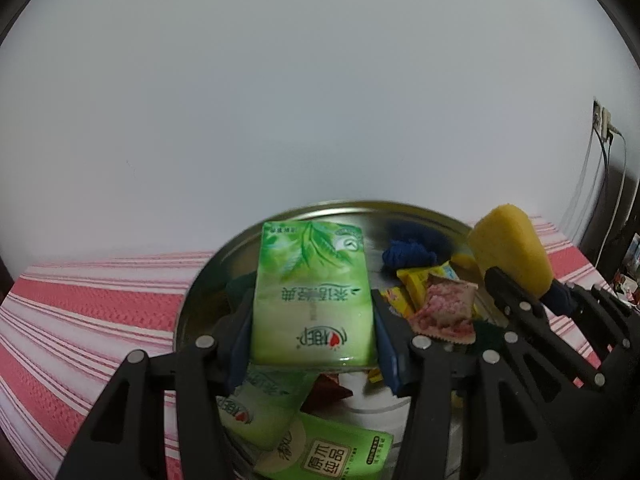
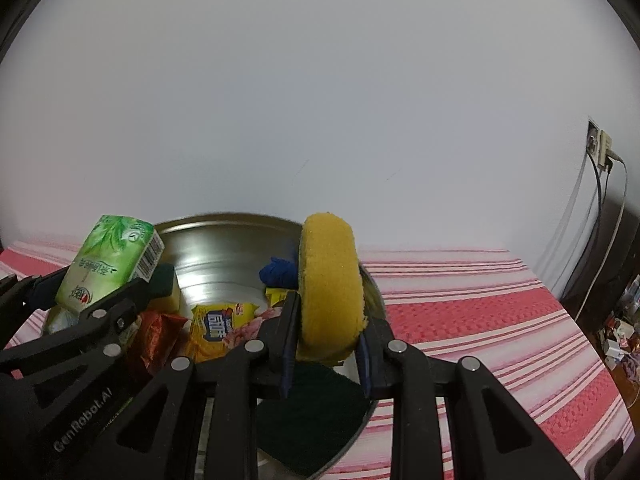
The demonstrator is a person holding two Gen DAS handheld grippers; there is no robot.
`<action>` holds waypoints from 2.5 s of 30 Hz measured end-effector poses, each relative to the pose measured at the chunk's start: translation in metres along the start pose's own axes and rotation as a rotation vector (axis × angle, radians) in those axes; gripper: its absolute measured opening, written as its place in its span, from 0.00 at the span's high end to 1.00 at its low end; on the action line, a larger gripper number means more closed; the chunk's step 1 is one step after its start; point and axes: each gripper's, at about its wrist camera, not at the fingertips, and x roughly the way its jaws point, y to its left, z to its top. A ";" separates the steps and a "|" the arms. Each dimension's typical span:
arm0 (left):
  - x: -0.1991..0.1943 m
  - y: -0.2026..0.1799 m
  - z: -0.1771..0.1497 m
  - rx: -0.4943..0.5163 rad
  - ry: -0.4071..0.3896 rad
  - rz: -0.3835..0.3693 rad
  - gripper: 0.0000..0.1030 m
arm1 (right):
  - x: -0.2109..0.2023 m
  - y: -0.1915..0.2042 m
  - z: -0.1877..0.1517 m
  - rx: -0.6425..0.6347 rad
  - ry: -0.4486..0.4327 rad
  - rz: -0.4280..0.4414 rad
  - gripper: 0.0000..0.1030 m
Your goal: Organize objects
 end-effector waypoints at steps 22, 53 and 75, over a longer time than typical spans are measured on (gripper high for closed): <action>-0.007 0.016 0.007 -0.035 -0.063 0.083 0.01 | 0.004 -0.017 0.001 0.074 0.051 0.153 0.59; -0.056 0.040 -0.023 -0.022 -0.193 0.163 0.00 | -0.036 -0.050 -0.007 0.283 -0.132 0.063 0.15; -0.071 0.050 -0.047 -0.023 -0.197 0.134 0.00 | -0.078 -0.024 -0.026 0.204 -0.235 -0.024 0.15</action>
